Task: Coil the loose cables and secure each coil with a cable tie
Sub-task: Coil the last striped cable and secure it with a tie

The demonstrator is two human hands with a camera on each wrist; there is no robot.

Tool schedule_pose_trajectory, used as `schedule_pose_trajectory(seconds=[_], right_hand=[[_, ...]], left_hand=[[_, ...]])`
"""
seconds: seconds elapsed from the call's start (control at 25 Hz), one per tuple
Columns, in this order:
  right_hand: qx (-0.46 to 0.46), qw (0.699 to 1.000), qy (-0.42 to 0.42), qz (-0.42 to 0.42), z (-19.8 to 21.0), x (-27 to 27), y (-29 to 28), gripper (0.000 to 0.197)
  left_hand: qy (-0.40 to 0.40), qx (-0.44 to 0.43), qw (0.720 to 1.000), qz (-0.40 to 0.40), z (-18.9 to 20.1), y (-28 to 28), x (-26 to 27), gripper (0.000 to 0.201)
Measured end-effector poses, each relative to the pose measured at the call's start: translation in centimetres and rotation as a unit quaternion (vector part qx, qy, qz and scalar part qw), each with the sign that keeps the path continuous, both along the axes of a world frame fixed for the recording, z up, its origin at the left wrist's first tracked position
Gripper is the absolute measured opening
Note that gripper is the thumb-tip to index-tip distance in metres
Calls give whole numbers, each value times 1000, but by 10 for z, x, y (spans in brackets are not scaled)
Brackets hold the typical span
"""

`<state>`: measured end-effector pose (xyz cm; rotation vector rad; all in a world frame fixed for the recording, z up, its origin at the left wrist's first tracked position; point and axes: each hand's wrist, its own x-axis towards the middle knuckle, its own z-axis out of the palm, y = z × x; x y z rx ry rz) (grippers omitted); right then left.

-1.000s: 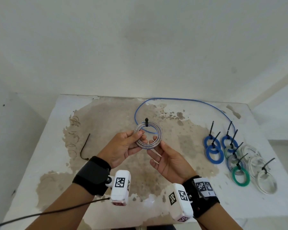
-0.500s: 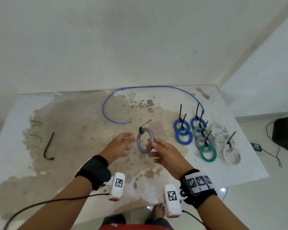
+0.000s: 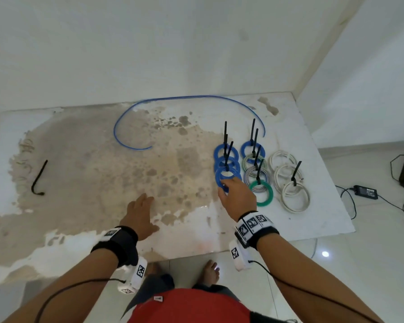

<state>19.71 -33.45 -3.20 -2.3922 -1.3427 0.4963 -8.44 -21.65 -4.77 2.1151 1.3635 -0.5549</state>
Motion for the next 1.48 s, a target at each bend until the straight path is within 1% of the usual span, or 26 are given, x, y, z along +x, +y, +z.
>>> schedule_pose_trajectory(seconds=[0.12, 0.24, 0.36, 0.48, 0.6, 0.72, 1.0, 1.48], right_hand=[[-84, 996, -32, 21, -11, 6, 7, 26], [-121, 992, -2, 21, -23, 7, 0, 28], [-112, 994, -6, 16, -31, 9, -12, 29], [-104, 994, 1, 10, -33, 10, -10, 29], [-104, 994, 23, -3, -30, 13, -4, 29], [-114, 993, 20, 0, -28, 12, -2, 29], [-119, 992, 30, -8, -27, 14, 1, 27], [-135, 990, 31, 6, -21, 15, 2, 26]], left_hand=[[18, 8, 1000, -6, -3, -5, 2, 98], [26, 1, 1000, 4, -5, -3, 4, 101], [25, -2, 1000, 10, -7, -2, 6, 102], [28, -1, 999, 18, -7, -3, 6, 102], [22, 3, 1000, 19, -8, -3, 6, 102], [21, 12, 1000, 19, -7, -2, 6, 102], [22, 7, 1000, 17, -8, -4, 7, 102], [24, -2, 1000, 10, -6, -4, 6, 102]])
